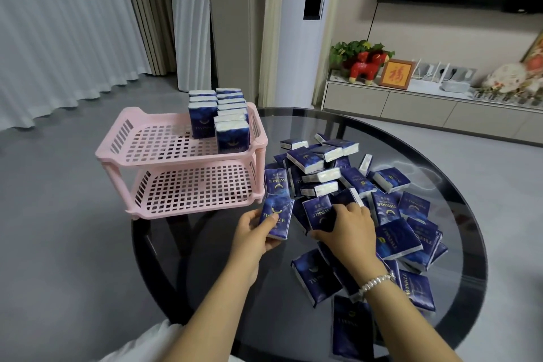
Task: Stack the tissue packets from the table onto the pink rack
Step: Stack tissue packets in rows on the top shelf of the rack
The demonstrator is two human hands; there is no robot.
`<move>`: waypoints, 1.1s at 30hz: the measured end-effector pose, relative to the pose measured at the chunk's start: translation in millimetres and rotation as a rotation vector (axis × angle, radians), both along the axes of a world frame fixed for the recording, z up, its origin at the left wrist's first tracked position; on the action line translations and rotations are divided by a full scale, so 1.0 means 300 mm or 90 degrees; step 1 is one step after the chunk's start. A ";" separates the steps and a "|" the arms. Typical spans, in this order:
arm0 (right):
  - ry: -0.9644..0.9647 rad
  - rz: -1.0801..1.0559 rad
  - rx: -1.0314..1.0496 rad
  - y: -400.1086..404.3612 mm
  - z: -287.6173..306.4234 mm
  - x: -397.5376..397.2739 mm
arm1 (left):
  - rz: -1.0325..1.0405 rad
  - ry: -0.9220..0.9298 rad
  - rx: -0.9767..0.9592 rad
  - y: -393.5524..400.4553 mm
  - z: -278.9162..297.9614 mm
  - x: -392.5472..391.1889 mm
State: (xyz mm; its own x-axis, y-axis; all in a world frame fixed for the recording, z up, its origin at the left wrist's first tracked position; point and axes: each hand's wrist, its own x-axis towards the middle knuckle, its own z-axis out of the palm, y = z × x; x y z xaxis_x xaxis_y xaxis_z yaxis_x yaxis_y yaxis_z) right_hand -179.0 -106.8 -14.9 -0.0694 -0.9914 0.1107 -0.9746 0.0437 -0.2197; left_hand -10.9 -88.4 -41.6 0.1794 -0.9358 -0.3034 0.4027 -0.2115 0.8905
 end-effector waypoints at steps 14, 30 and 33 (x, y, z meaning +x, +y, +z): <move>-0.404 0.130 0.008 0.009 0.020 0.016 | 0.062 0.026 -0.001 0.022 0.041 0.040; -0.637 0.208 0.009 -0.007 0.087 0.052 | -0.126 -0.018 -0.052 0.063 0.063 0.017; -0.617 0.233 -0.004 -0.012 0.079 0.064 | -0.136 -0.018 -0.073 0.060 0.060 0.018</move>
State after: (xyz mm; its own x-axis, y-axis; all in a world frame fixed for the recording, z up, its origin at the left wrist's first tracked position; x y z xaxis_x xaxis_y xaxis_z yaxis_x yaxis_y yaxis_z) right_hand -159.8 -110.3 8.7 0.1739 -0.9694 0.1731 -0.3326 -0.2233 -0.9162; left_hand -5.6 -70.4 -23.7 -0.0199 -0.9813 -0.1912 0.3342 -0.1868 0.9238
